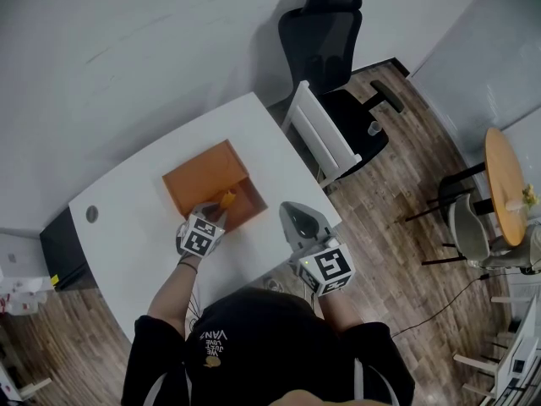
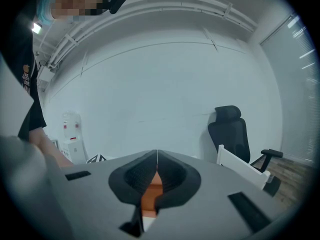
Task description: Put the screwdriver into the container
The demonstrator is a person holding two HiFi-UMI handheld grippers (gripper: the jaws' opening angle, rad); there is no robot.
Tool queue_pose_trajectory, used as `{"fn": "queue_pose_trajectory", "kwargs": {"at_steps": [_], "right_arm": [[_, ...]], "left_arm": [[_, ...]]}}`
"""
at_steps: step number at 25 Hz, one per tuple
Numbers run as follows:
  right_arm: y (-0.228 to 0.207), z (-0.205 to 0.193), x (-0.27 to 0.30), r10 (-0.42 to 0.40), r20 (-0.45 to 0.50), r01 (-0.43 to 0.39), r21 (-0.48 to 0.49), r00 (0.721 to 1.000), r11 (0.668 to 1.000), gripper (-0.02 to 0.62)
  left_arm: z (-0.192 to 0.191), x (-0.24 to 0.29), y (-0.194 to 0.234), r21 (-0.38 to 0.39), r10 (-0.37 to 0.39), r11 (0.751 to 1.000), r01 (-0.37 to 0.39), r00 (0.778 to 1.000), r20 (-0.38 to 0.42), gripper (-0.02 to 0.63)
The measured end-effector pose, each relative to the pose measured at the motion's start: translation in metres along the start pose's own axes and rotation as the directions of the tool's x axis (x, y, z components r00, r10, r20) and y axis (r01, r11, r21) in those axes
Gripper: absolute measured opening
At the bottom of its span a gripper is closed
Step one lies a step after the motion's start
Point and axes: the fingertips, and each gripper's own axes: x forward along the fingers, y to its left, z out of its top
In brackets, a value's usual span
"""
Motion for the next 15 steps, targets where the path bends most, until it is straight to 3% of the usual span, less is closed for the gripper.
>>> {"fn": "queue_pose_trajectory", "kwargs": {"at_steps": [15], "right_arm": [[-0.001, -0.002, -0.005, -0.012, 0.004, 0.012, 0.007, 1.000, 1.000, 0.012]], "left_arm": [[-0.007, 0.024, -0.001, 0.005, -0.027, 1.000, 0.027, 0.998, -0.065, 0.073]]}}
